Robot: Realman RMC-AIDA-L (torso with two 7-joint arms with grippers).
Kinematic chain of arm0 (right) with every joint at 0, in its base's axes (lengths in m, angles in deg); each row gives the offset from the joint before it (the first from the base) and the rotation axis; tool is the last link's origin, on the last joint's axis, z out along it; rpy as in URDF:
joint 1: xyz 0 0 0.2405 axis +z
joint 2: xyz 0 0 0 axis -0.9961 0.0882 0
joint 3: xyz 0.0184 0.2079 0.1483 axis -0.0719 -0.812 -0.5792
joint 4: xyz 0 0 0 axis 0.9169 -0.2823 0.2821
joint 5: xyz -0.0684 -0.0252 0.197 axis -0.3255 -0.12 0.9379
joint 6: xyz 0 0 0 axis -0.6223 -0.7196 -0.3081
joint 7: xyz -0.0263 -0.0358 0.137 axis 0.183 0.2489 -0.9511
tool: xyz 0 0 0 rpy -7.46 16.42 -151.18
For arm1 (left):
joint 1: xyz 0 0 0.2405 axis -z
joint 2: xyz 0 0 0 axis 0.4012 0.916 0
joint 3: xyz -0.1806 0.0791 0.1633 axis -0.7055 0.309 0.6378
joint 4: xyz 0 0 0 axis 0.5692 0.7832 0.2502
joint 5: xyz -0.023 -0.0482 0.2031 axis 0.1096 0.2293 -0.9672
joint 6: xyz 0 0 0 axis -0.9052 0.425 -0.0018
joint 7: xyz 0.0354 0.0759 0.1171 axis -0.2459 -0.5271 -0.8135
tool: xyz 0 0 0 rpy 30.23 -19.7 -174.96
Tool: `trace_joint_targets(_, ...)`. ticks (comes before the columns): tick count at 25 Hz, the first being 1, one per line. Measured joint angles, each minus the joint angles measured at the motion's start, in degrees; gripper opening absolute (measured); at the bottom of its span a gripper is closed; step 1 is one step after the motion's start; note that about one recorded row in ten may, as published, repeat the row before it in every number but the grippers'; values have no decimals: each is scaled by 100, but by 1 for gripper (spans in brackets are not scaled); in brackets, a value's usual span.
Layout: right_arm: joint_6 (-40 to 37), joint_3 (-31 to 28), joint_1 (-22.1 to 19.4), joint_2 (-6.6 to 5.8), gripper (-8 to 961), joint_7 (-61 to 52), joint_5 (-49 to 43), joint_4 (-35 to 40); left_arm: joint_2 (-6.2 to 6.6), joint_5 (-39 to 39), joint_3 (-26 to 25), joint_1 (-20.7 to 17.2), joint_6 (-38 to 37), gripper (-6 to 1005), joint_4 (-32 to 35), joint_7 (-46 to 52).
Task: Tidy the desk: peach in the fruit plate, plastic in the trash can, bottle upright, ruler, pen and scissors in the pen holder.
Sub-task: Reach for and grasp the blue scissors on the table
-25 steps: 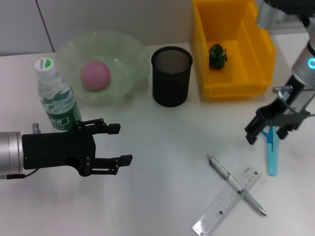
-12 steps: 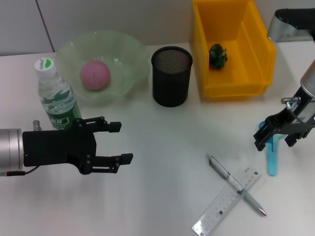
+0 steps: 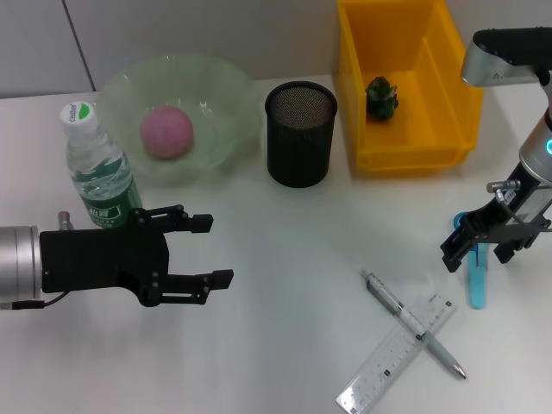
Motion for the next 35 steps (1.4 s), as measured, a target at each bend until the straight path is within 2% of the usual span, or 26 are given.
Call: trace_joint_targets(35, 212, -1, -71, 32, 795, 200, -7, -89, -18, 26, 0, -23, -17, 832, -6, 15)
